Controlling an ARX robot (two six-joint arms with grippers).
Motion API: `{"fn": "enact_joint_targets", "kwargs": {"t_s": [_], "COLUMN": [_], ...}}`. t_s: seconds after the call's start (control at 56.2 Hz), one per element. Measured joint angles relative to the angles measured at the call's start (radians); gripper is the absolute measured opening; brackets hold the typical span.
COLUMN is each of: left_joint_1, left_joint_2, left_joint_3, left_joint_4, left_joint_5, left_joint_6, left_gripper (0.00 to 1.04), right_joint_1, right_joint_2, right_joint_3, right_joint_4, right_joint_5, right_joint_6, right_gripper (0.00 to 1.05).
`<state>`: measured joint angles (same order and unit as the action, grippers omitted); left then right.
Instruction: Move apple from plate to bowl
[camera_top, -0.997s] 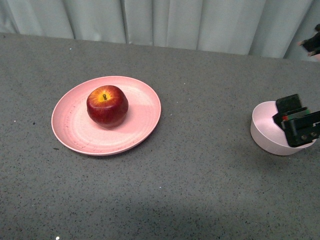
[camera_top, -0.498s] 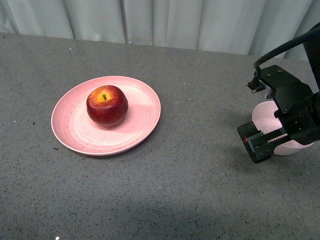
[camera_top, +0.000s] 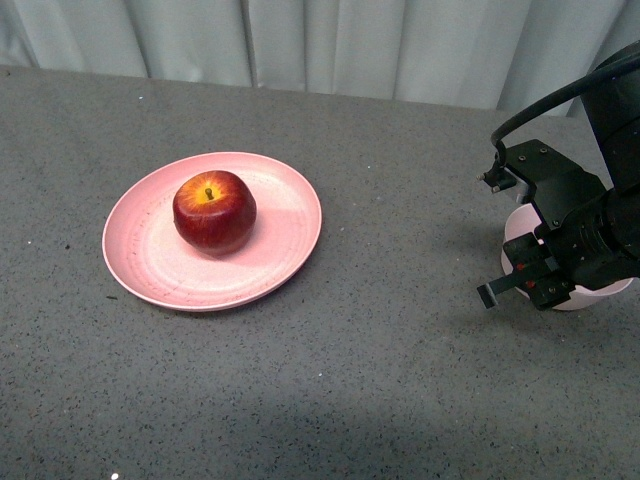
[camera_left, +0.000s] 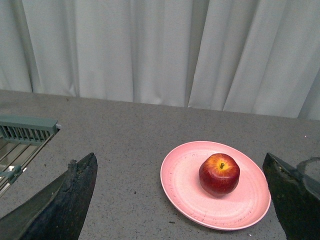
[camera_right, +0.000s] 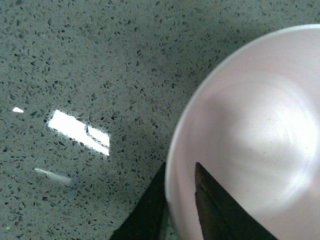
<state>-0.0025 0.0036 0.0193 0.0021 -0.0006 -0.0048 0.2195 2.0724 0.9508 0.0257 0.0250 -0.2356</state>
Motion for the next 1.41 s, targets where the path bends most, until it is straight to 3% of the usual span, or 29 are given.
{"fn": "enact_joint_targets", "kwargs": {"t_s": [0.089,0.249,0.427,0.908,1.406], "left_joint_1": [0.0,0.0,0.0,0.0,0.0], "left_joint_2": [0.0,0.0,0.0,0.0,0.0], "left_joint_3": [0.0,0.0,0.0,0.0,0.0], "left_joint_4": [0.0,0.0,0.0,0.0,0.0], "left_joint_5": [0.0,0.0,0.0,0.0,0.0], "left_joint_6": [0.0,0.0,0.0,0.0,0.0], "left_gripper": [0.98,0.98,0.98,0.98,0.98], "right_joint_1": [0.0,-0.002,0.03,0.26,0.319], "right_joint_2": [0.0,-0.011,-0.079,0.027,0.145], "right_joint_3": [0.007,0.013,0.042,0.219,0.339], "right_joint_4": [-0.004,-0.01,-0.037,-0.106,-0.153], "right_joint_5": [0.011,0.02,-0.039,-0.121,-0.117], "right_joint_6": [-0.011,-0.035,-0.043,-0.023,-0.015], "right_gripper": [0.01,0.01,0.01,0.01,0.01]}}
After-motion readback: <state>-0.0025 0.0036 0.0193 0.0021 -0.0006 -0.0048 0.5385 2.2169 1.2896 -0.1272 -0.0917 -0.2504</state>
